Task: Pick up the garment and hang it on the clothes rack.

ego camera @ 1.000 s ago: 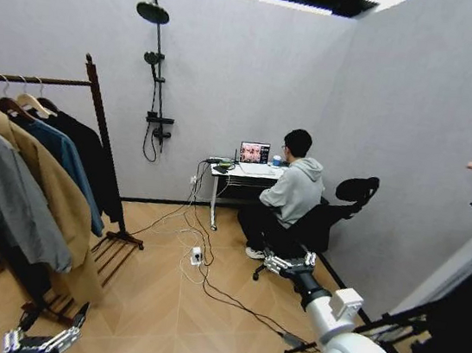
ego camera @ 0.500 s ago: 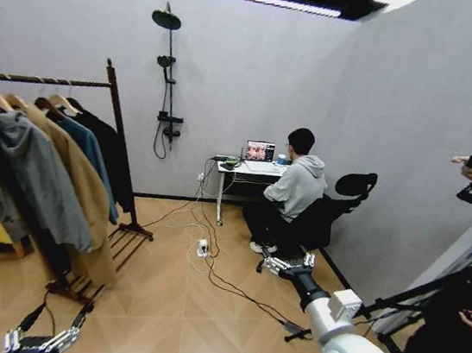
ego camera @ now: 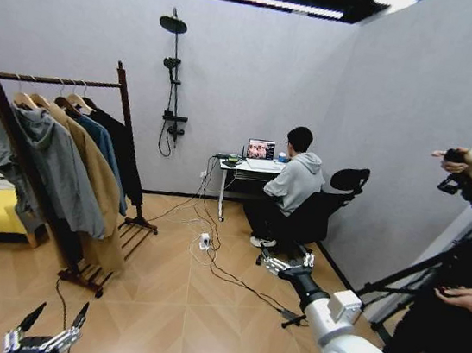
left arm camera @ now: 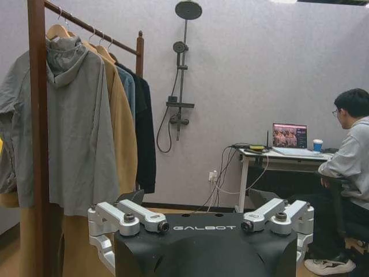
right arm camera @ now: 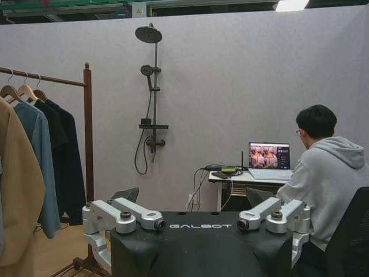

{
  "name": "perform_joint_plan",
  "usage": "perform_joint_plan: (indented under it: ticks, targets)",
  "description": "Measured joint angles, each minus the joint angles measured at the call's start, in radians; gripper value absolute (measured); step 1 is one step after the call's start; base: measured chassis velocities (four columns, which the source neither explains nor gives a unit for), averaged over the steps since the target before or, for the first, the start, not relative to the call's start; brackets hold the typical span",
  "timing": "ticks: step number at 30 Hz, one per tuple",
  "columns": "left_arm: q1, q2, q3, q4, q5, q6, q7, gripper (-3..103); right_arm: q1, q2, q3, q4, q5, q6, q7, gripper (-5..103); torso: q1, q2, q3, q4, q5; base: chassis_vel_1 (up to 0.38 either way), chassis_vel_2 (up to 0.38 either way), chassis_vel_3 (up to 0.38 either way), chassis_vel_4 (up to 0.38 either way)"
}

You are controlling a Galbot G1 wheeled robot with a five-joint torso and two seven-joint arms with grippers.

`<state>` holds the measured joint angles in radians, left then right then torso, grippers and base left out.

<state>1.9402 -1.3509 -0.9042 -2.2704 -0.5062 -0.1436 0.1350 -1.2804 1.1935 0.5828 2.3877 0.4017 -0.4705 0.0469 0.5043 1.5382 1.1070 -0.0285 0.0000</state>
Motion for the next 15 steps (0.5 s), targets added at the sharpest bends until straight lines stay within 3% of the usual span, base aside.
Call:
perform_joint_plan:
  ticks: [10,15]
  targets:
    - [0.0,0.0,0.0,0.0,0.0,0.0,0.0,100,0.007,-0.001,-0.003,-0.003,0.002,0.004,0.0,100,0.0,0.0,0.0,0.0001,-0.0001,0.129,-0.125,-0.129,0.131]
    - [0.0,0.0,0.0,0.0,0.0,0.0,0.0,100,0.006,-0.001,-0.012,-0.019,0.005,0.056,-0.007,100,0.0,0.0,0.0,-0.0001,0.0,0.104,-0.107,-0.128,0.112]
